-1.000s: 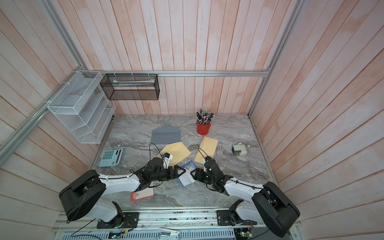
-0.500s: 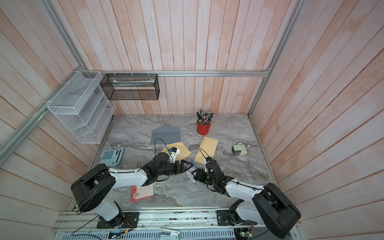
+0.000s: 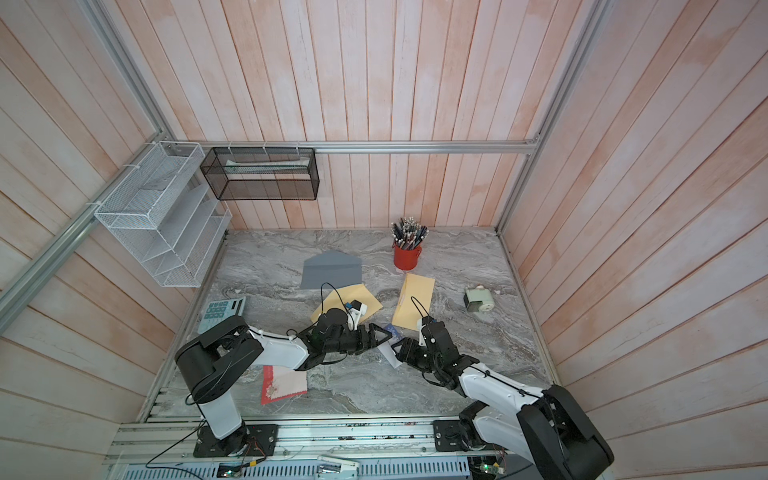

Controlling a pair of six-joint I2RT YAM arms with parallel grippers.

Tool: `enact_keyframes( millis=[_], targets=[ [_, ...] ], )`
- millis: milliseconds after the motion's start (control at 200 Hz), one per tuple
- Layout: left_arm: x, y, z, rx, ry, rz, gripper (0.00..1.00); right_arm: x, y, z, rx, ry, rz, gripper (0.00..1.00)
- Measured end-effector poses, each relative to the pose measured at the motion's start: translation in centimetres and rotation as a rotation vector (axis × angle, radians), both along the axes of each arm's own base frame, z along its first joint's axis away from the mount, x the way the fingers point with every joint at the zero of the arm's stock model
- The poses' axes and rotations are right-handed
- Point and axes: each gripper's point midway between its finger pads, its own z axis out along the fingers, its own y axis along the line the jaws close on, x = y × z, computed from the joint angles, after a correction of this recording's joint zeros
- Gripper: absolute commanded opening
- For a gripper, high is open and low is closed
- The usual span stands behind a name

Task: Fold the letter paper in half and place it into the envelope
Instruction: Fold the letter paper at the center of the board.

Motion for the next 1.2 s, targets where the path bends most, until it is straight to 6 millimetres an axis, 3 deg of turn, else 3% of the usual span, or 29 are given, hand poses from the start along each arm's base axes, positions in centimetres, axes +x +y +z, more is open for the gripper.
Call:
enact_keyframes(
  millis=[180,405,700,1000,1200],
  targets=[
    [-0.1,-0.1,0.3,-0.011,-0.005,-0.007,0.86,-0.8,-0.9,0.8,-0.004,0.010,-0.013,0.62],
    [-0.1,-0.2,0.3,-0.013,-0.005,-0.011,0.86,1.1,-3.2,2.2,-0.052,-0.033,-0.088,0.61],
    [-0.1,-0.2,1.5,-0.034,-0.024,-0.014,0.86,1.4,-5.0,-0.6,-0.170,0.017,-0.068,0.51],
    [-0.1,-0.3,2.2,-0.046,-0.034,-0.015,0.86,1.6,-3.4,-0.9,-0.137,0.011,0.037,0.42],
    [-0.1,-0.2,3.9,-0.068,-0.064,-0.018,0.86,0.2,-1.0,-0.9,-0.103,0.024,0.123,0.42]
  ],
)
